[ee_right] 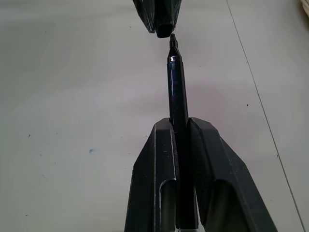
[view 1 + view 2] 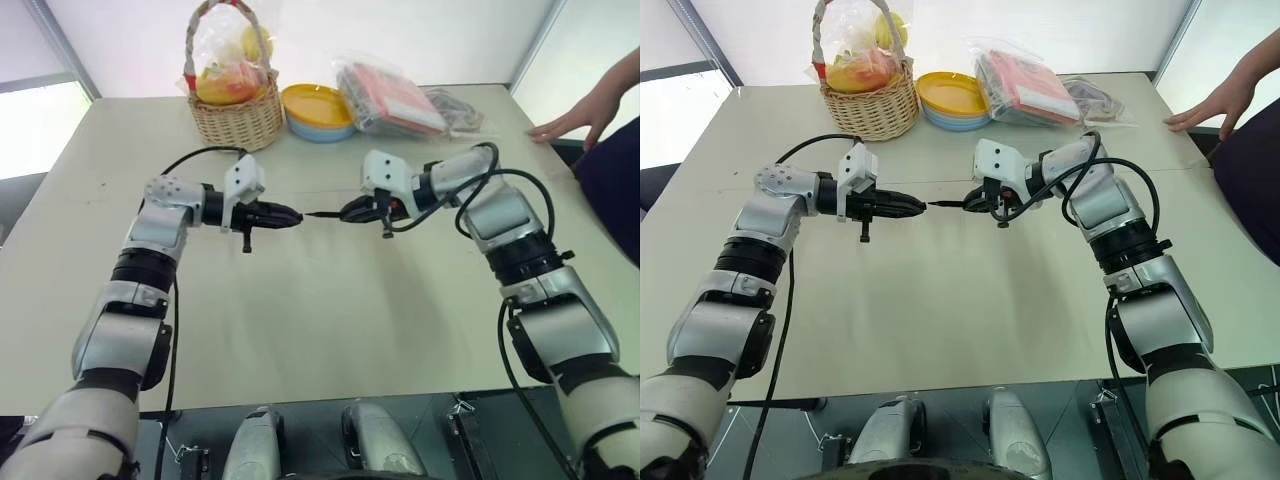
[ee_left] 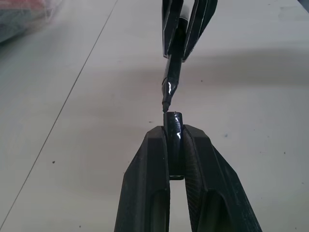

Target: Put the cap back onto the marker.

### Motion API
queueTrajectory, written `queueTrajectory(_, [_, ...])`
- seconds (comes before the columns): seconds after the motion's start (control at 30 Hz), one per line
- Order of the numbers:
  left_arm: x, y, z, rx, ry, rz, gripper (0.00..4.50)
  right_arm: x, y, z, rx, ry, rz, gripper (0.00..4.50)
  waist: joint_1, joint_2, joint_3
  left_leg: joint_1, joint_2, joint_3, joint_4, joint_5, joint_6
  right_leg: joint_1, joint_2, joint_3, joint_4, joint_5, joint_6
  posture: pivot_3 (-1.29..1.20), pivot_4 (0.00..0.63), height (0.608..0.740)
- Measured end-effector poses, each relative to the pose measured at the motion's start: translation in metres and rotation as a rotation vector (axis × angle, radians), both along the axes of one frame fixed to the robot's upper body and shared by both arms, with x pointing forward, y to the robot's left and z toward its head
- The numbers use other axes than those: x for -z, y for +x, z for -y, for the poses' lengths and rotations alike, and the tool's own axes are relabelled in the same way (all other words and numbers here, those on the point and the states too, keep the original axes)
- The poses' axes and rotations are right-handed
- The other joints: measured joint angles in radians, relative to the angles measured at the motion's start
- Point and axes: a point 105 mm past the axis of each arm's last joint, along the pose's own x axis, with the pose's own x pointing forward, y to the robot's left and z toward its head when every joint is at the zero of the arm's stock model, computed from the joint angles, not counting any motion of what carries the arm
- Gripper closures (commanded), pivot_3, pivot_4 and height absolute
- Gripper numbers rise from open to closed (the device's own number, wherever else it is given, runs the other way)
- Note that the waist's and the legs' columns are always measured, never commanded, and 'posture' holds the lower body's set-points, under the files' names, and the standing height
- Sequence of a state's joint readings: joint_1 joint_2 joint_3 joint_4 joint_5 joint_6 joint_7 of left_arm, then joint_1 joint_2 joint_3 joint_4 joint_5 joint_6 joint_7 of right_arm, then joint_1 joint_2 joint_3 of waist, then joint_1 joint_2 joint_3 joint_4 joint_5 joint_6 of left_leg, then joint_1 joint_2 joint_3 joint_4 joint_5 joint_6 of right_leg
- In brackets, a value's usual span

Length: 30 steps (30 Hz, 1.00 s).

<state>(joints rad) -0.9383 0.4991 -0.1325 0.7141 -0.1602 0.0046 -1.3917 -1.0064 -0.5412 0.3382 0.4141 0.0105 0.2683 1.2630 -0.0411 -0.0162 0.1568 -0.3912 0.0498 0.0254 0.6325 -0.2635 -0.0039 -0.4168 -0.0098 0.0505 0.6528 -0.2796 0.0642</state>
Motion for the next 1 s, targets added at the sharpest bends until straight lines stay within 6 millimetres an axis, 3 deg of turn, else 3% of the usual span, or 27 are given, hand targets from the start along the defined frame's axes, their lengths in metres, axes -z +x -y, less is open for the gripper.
queueTrajectory(0.37, [-0.001, 0.0, 0.002, 0.001, -0.003, 0.013, 4.47, 0.0, -0.001, -0.002, 0.004, 0.007, 0.002, 4.5, 0.0, 0.0, 0.0, 0.0, 0.0, 0.0, 0.0, 0.0, 0.0, 0.0, 0.0, 0.0, 0.0, 0.0, 0.0, 0.0, 0.15, 0.74])
queueTrajectory(0.73, [0.009, 0.004, 0.018, 0.009, -0.006, 0.004, 4.47, 0.007, -0.001, -0.003, 0.017, 0.007, -0.021, 4.5, 0.0, 0.0, 0.0, 0.0, 0.0, 0.0, 0.001, 0.0, 0.0, 0.0, 0.0, 0.0, 0.001, 0.0, 0.0, 0.0, 0.15, 0.74])
queueTrajectory(1.0, [0.007, 0.004, 0.028, 0.065, 0.083, 0.065, 4.47, 0.007, -0.001, -0.005, -0.012, -0.035, 0.028, 4.5, 0.0, 0.0, 0.0, 0.0, 0.0, 0.0, 0.001, 0.0, 0.0, 0.0, 0.0, 0.0, 0.001, 0.0, 0.0, 0.0, 0.15, 0.74])
